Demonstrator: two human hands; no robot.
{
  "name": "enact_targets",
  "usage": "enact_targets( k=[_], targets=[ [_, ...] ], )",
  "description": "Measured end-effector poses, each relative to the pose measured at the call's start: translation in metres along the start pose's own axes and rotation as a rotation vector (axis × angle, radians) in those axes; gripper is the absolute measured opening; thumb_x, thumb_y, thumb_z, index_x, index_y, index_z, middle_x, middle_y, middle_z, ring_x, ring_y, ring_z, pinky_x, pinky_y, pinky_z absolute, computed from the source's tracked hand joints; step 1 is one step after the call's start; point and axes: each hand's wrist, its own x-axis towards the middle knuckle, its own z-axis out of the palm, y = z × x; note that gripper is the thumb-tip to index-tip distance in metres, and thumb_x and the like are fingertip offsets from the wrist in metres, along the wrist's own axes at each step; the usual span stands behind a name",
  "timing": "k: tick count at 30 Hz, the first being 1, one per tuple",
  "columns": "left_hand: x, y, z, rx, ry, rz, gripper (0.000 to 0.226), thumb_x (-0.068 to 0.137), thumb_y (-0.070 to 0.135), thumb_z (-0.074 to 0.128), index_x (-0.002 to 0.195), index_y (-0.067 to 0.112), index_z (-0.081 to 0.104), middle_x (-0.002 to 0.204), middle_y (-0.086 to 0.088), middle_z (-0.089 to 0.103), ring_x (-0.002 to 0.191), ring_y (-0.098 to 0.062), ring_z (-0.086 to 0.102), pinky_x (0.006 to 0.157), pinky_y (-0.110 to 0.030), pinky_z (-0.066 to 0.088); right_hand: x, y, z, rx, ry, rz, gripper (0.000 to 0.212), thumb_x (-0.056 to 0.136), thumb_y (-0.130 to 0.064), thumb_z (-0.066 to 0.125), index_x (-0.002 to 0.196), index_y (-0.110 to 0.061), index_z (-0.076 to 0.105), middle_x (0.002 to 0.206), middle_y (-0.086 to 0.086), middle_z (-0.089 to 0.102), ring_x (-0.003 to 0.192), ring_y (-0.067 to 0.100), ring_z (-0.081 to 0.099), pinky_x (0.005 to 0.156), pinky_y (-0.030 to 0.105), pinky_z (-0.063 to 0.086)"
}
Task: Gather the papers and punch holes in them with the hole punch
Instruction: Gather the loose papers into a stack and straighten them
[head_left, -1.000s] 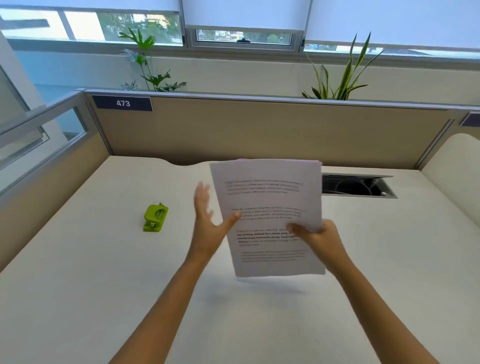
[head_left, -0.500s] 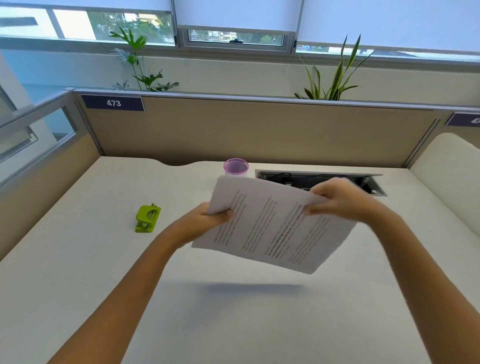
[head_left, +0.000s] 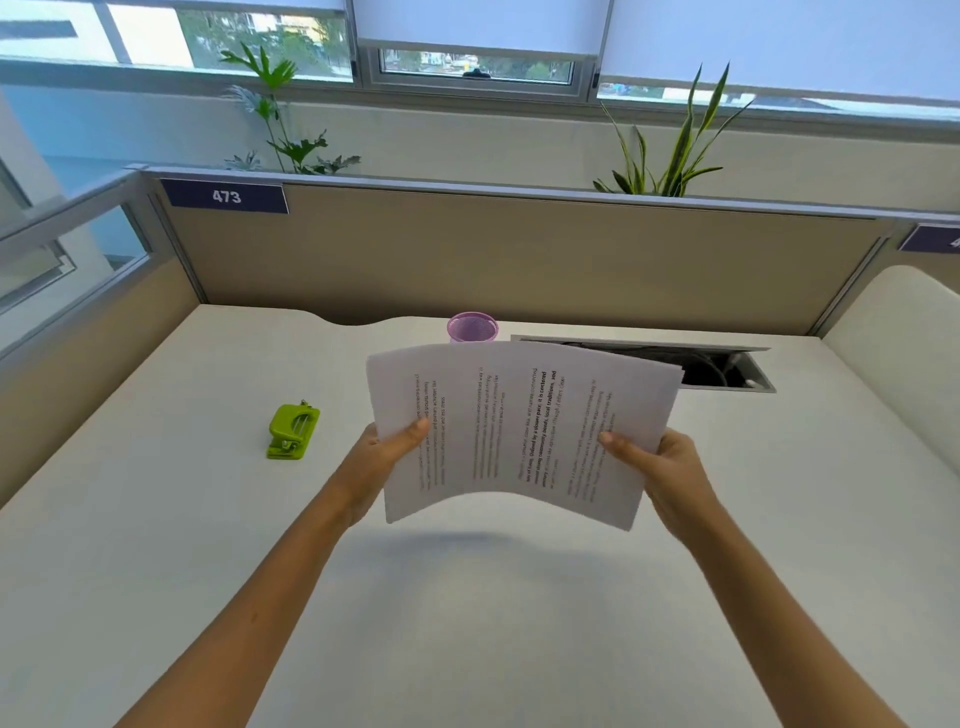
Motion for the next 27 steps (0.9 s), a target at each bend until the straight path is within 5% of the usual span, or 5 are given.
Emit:
enact_targets(
  k=[10,16,18,22,27],
  targets=[
    [-0.007,-0.071,0.002,0.018,0.071,-0.03,0.022,0.083,0.026,0.068,0.101,0.038,0.065,0.099,0.016,0.073,0.097,-0.004,0.067,0.079,-0.019,0.057,-0.023,0.065,0.005,-0.049,0.034,0.14,0.033,0.071,-0.024,0.079,0.103,-0.021,0.073,0.104,0.002,0.075,0.097,0.021,0.071,0.077,0.032,0.059],
    [-0.005,-0.075,0.002,-0.002,0.151,-0.067,0.022,0.08,0.031,0.071,0.098,0.041,0.064,0.093,0.019,0.073,0.103,-0.014,0.065,0.065,-0.014,0.055,-0.015,0.059,0.01,-0.145,0.091,0.113,0.02,0.078,-0.012,0.075,0.09,-0.028,0.074,0.091,-0.001,0.077,0.084,0.018,0.073,0.063,0.023,0.058],
    [-0.001,-0.065,-0.002,0.012,0.186,-0.017,0.043,0.076,0.033,0.073,0.115,0.037,0.056,0.107,0.013,0.068,0.11,-0.019,0.062,0.073,-0.017,0.055,-0.007,0.044,0.007,-0.244,0.098,0.077,0.015,0.079,-0.013,0.074,0.087,-0.025,0.073,0.09,0.002,0.076,0.083,0.024,0.072,0.061,0.026,0.058],
    [0.008,-0.03,-0.013,0.38,0.312,0.227,0.109,0.072,0.032,0.078,0.143,0.044,-0.004,0.154,0.0,0.022,0.137,-0.015,0.031,0.103,-0.035,0.033,0.011,-0.005,-0.005,-0.582,0.046,-0.038,0.001,0.08,-0.016,0.074,0.081,-0.016,0.073,0.081,0.008,0.073,0.075,0.026,0.069,0.062,0.035,0.057],
    [0.023,0.019,-0.014,0.841,0.174,0.507,0.111,0.069,0.053,0.074,0.149,0.033,0.0,0.16,0.005,0.008,0.145,-0.014,0.014,0.112,-0.034,0.02,0.023,-0.074,0.001,-0.927,-0.122,-0.275,0.015,0.08,-0.012,0.072,0.065,-0.016,0.074,0.061,-0.004,0.07,0.055,0.01,0.056,0.054,0.025,0.044]
  ],
)
